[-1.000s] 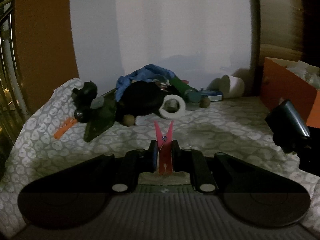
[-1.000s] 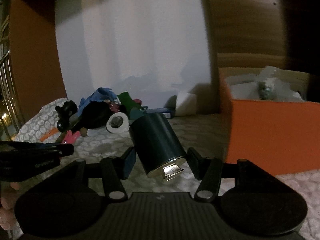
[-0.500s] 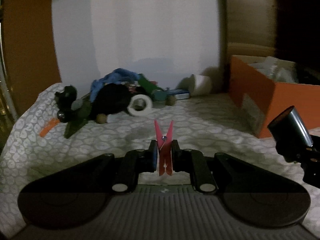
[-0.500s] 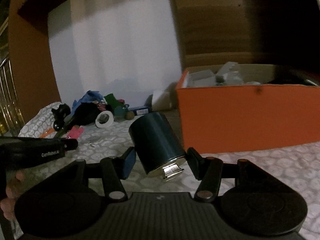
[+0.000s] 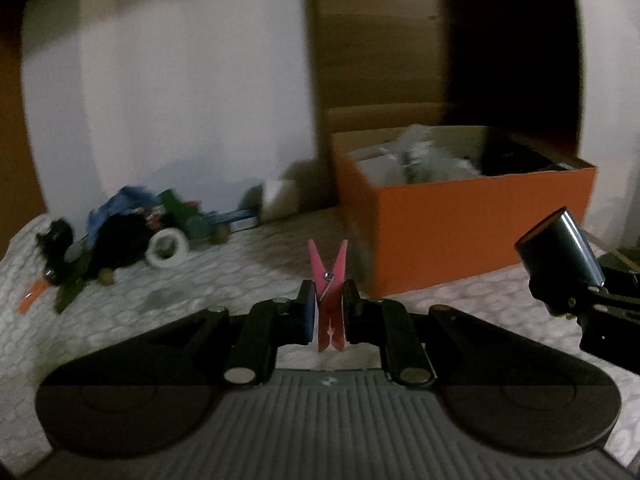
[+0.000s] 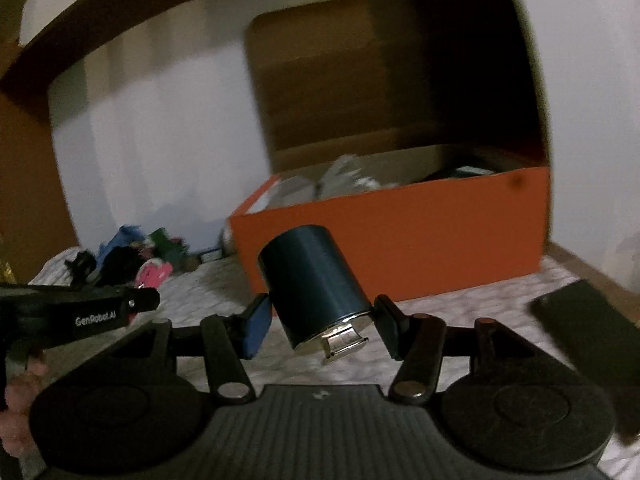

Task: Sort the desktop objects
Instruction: 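Carry the clothespin and green cylinder over to the orange box, then open the left tool to drop the clothespin while the right tool releases the cylinder into the box, then move both tools back toward the items on the bed, then grasp the white tape roll with the right tool while the left tool approaches the orange clothespin, then grasp the green translucent case with the left tool while the right tool holds the tape roll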

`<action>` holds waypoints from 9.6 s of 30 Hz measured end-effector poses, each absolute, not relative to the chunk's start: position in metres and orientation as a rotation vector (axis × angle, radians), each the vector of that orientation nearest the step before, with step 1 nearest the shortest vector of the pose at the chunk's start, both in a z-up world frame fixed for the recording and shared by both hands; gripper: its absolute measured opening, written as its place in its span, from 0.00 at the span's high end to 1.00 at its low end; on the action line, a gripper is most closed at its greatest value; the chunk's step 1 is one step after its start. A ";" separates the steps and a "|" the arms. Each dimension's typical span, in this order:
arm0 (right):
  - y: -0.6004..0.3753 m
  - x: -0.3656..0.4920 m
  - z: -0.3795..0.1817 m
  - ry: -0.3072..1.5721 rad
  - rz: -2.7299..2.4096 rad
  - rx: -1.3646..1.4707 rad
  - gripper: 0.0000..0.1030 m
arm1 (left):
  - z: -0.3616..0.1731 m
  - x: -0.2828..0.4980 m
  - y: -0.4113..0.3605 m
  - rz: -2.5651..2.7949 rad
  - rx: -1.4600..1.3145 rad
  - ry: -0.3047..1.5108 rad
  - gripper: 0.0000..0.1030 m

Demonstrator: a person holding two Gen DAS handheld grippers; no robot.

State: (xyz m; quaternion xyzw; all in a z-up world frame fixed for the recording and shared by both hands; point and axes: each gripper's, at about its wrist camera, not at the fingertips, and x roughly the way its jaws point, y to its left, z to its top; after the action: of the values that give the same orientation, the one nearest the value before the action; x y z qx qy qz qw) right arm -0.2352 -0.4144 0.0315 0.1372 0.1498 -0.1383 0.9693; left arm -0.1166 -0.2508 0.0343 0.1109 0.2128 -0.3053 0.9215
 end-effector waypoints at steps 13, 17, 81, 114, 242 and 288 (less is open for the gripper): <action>-0.483 -0.268 0.050 0.209 -0.408 0.311 0.47 | 0.056 -0.137 -0.310 -0.760 0.224 0.371 0.85; -0.498 -0.267 0.056 0.192 -0.428 0.314 0.47 | 0.068 -0.139 -0.324 -0.777 0.213 0.344 0.85; -0.564 -0.107 0.073 0.210 -0.500 0.353 0.01 | 0.068 -0.031 -0.389 -0.587 0.197 0.292 0.10; -0.523 -0.131 0.087 0.137 -0.483 0.354 0.00 | 0.079 -0.031 -0.314 -0.496 0.138 0.280 0.00; -0.264 0.029 0.004 0.561 0.072 0.037 0.01 | -0.007 0.088 -0.053 -0.287 0.087 0.564 0.28; -0.268 0.036 0.004 0.542 0.084 -0.027 0.48 | -0.012 0.106 -0.045 -0.282 -0.064 0.627 0.27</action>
State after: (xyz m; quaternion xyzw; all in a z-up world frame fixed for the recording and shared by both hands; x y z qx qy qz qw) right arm 0.0359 -0.2684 0.0044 -0.0134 0.2676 0.0412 0.9625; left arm 0.1064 -0.0448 -0.0117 -0.0314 0.3075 -0.1380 0.9410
